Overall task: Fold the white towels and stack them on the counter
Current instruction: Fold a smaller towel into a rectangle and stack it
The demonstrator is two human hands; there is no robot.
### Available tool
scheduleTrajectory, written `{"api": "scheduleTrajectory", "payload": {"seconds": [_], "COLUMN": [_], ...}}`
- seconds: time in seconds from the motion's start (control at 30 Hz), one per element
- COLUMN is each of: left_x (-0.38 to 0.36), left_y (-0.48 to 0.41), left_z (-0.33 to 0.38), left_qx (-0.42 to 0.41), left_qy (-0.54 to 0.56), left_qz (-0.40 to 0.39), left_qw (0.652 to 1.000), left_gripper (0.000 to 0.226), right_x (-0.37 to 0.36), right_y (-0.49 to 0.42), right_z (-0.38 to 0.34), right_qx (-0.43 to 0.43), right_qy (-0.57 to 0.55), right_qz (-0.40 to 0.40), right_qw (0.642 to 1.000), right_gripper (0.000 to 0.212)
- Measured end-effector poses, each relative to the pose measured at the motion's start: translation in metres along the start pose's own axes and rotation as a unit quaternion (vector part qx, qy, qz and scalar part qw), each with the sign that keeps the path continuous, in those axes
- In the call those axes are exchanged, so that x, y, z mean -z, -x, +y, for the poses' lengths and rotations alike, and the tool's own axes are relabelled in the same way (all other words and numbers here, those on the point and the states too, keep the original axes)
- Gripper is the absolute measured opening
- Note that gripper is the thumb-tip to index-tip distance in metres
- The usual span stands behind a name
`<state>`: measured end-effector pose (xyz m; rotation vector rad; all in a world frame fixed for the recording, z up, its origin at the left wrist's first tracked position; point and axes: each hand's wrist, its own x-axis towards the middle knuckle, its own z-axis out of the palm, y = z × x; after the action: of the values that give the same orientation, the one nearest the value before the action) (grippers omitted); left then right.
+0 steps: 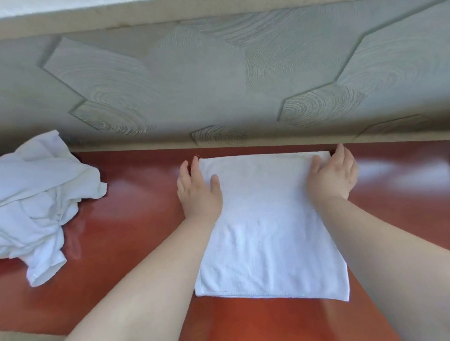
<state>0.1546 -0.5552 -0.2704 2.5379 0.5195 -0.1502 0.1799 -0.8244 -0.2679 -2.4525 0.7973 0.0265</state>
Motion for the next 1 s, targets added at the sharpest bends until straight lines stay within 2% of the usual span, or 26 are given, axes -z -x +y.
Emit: {"api": "scheduleTrajectory", "payload": {"seconds": [0.07,0.17,0.23,0.27,0.3,0.37,0.47,0.57,0.6,0.73,0.87,1.0], "left_x": [0.014,0.034,0.045,0.049,0.051,0.055,0.063,0.082,0.091,0.118,0.121,0.104], "left_y": [-0.018,-0.041,-0.056,-0.061,-0.065,-0.069,-0.063,-0.044,-0.036,0.012,0.068,0.117], "left_z": [0.008,0.012,0.016,0.018,0.021,0.024,0.019,0.017,0.015,-0.002,-0.032,-0.055], "left_qx": [0.027,0.005,-0.005,-0.010,-0.011,-0.012,0.001,-0.014,-0.019,-0.039,-0.007,0.072], "left_qy": [-0.033,-0.118,-0.154,-0.169,-0.174,-0.147,-0.054,0.022,0.039,0.082,0.162,0.213], "left_qz": [-0.014,-0.096,-0.145,-0.163,-0.176,-0.180,-0.169,-0.152,-0.146,-0.146,-0.202,-0.240], "left_qw": [0.999,0.988,0.977,0.972,0.969,0.973,0.984,0.988,0.988,0.985,0.966,0.944], "left_gripper": [0.057,0.049,0.038,0.032,0.027,0.024,0.028,0.010,0.011,0.017,0.021,0.019], "right_x": [0.012,0.029,0.039,0.041,0.044,0.054,0.069,0.091,0.099,0.122,0.126,0.112], "right_y": [-0.012,-0.031,-0.038,-0.040,-0.040,-0.036,-0.021,0.002,0.012,0.061,0.111,0.152], "right_z": [-0.010,-0.020,-0.025,-0.026,-0.026,-0.024,-0.011,-0.001,0.001,0.025,0.065,0.095], "right_qx": [-0.048,-0.089,-0.086,-0.074,-0.060,-0.025,0.024,0.031,0.029,-0.048,-0.105,-0.105], "right_qy": [0.013,0.050,0.074,0.075,0.068,0.064,0.049,-0.047,-0.071,-0.200,-0.288,-0.242], "right_qz": [-0.030,-0.135,-0.175,-0.178,-0.173,-0.153,-0.120,-0.090,-0.096,-0.178,-0.182,-0.177], "right_qw": [0.998,0.986,0.978,0.978,0.981,0.986,0.991,0.994,0.992,0.962,0.934,0.948], "right_gripper": [0.056,0.036,0.011,0.014,0.026,0.033,0.022,0.019,0.018,0.018,0.019,0.026]}}
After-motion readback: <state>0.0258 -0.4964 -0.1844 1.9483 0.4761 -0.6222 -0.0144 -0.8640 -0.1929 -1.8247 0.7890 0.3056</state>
